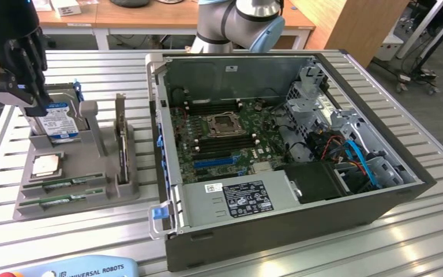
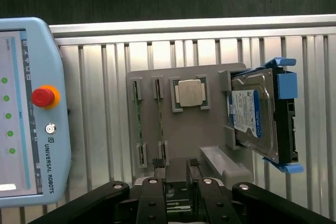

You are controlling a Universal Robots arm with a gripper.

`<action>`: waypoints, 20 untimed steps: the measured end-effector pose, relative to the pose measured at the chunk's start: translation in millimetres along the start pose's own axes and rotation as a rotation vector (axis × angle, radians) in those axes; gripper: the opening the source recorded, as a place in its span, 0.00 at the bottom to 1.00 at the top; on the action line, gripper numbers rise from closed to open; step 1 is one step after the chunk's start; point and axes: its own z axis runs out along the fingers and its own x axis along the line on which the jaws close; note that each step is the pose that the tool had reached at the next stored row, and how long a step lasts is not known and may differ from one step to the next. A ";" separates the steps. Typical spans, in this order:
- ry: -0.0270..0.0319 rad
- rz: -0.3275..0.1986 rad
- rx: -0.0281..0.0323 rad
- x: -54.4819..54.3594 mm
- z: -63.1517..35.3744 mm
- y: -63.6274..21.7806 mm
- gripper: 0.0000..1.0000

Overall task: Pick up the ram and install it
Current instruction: 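Pick up the ram and move it above insertion slot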

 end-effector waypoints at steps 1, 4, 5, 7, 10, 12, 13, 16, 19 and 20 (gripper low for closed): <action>0.0000 0.000 0.0000 0.0 2.0 -0.1 0.29; 0.0000 -0.001 0.0001 0.2 7.4 -0.3 0.29; 0.0000 -0.001 0.0001 0.2 9.2 -0.4 0.29; 0.0001 -0.002 0.0001 0.3 12.7 -0.5 0.29; 0.0002 -0.003 0.0000 0.4 18.0 -0.8 0.29; 0.0002 -0.004 0.0000 0.5 21.7 -1.0 0.29; 0.0001 -0.005 0.0000 0.5 23.5 -1.0 0.29; 0.0002 -0.007 0.0000 0.7 28.9 -1.2 0.29; 0.0003 -0.009 -0.0001 0.8 34.2 -1.4 0.29; 0.0004 -0.010 -0.0002 0.8 35.9 -1.5 0.29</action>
